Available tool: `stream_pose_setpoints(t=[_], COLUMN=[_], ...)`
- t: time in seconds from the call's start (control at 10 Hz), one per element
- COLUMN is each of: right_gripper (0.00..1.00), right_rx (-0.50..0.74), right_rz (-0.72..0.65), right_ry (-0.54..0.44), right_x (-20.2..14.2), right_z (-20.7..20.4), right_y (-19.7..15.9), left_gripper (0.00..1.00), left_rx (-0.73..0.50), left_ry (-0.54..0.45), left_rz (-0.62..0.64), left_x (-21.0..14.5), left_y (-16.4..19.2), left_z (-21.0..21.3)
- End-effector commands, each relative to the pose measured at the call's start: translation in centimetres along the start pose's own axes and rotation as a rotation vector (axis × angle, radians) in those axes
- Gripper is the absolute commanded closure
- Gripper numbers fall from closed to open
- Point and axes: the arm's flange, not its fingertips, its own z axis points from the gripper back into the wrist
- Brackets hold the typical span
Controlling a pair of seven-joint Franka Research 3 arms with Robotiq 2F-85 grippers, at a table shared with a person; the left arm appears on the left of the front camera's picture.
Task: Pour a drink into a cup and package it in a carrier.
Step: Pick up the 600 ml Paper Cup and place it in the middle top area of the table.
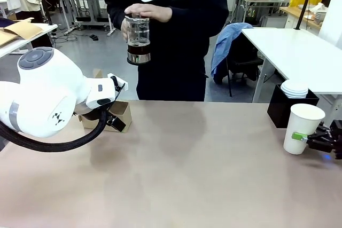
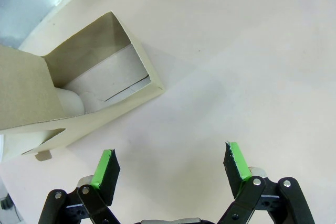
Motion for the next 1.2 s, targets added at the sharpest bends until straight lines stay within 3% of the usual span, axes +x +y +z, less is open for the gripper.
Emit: stream_pose_setpoints(t=[0.0, 0.3, 0.5, 0.8, 1.1], right_gripper=[0.2, 0.19, 0.19, 0.19, 0.19], right_rx=[0.003, 0.001, -0.092, -0.14, -0.164], right_rz=[0.003, 0.0, -0.019, -0.04, 0.034], right_ry=[-0.004, -0.001, -0.091, -0.085, -0.12], right_x=[0.1, 0.0, 3.1, 6.3, 7.1], right_z=[-0.4, -0.1, -3.2, -10.2, -19.8], right_y=[-0.1, 0.0, 1.3, 3.0, 0.6], left_gripper=[0.0, 0.0, 0.0, 0.0, 0.0], left_rx=[-0.001, -0.001, -0.001, -0.001, -0.001], left_ry=[-0.001, -0.001, -0.001, -0.001, -0.001], left_rz=[0.001, 0.001, 0.001, 0.001, 0.001], left_x=[0.0, 0.0, 0.0, 0.0, 0.0], left_y=[0.0, 0.0, 0.0, 0.0, 0.0], left_z=[0.0, 0.0, 0.0, 0.0, 0.0])
